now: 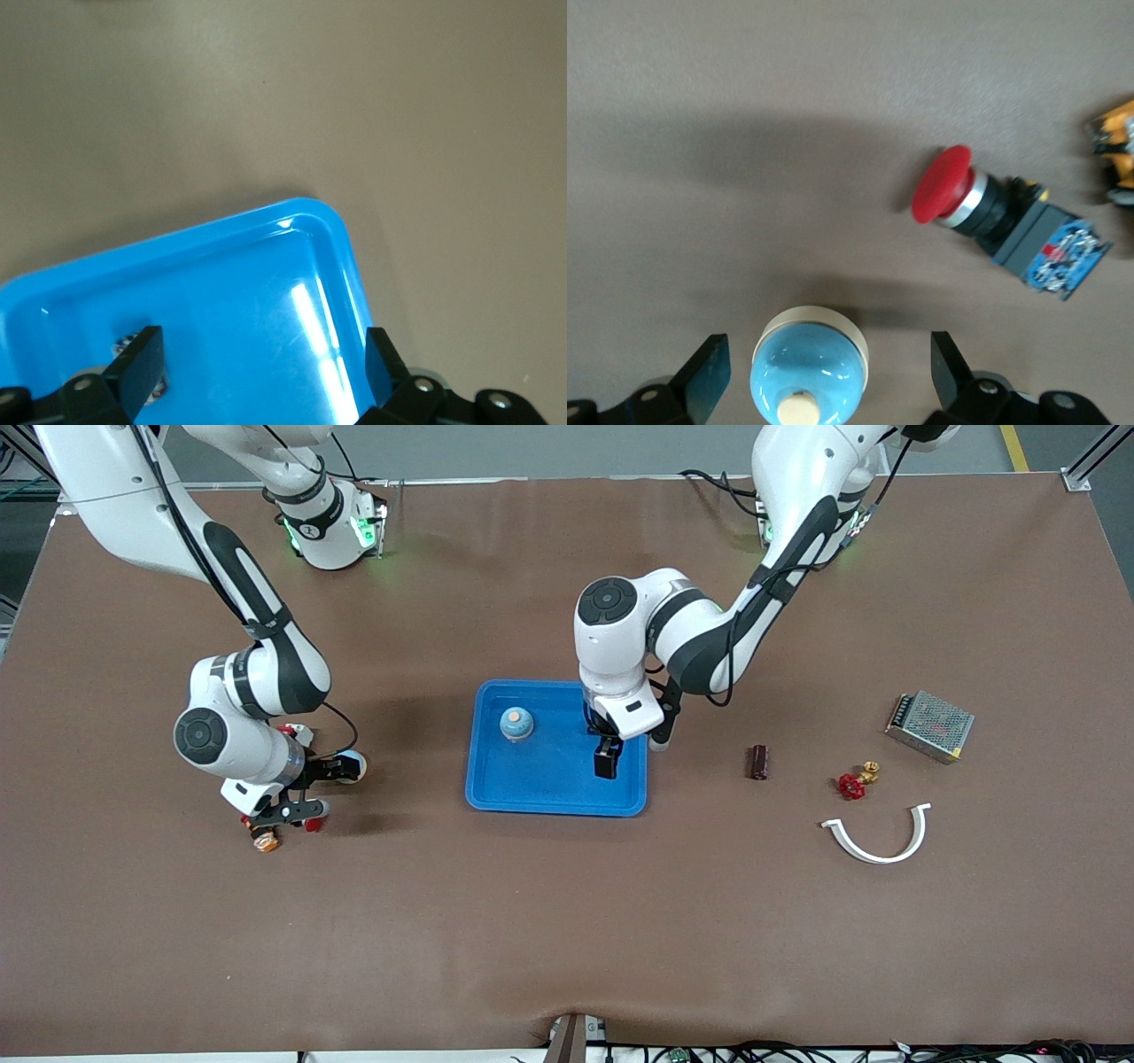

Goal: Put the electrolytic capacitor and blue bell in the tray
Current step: 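Move the right gripper to the second bell while the left gripper withdraws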

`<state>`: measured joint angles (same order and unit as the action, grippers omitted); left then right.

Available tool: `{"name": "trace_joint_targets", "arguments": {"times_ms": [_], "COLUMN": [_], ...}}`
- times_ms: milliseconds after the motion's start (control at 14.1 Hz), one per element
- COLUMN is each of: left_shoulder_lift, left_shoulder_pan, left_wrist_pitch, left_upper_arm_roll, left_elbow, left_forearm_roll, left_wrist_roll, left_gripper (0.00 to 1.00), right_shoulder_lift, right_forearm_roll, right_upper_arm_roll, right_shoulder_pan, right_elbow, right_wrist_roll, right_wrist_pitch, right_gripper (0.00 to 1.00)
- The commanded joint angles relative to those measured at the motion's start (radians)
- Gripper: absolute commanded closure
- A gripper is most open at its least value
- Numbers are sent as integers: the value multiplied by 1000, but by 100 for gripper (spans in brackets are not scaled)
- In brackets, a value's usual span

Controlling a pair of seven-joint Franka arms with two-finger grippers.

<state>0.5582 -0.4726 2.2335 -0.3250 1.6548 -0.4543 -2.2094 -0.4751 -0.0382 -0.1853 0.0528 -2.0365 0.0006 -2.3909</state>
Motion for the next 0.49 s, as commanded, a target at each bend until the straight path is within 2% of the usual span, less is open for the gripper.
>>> {"name": "trace_joint_targets", "arguments": {"times_ms": [0,212,424], "left_shoulder_lift": [-43,-61,-58], "left_shoulder_pan": [22,42,92], "left_wrist_pitch": [-49,-54,-52], "left_upper_arm_roll": [-12,-11,-12], "left_elbow": [8,4,-79], "left_forearm_roll": [46,49,169], "left_wrist_roll": [172,224,229], "left_gripper": [0,0,0], "right_shoulder_lift": [27,38,44], "right_forearm_roll": [14,14,14], "right_upper_arm_roll": [-10,-10,-10], "right_shoulder_pan": [-13,-34,-33], "right_elbow": [-42,-79,-96], "right_wrist_roll": [38,62,62], "right_wrist_pitch": [-14,-40,-50], "right_gripper": [0,0,0]}}
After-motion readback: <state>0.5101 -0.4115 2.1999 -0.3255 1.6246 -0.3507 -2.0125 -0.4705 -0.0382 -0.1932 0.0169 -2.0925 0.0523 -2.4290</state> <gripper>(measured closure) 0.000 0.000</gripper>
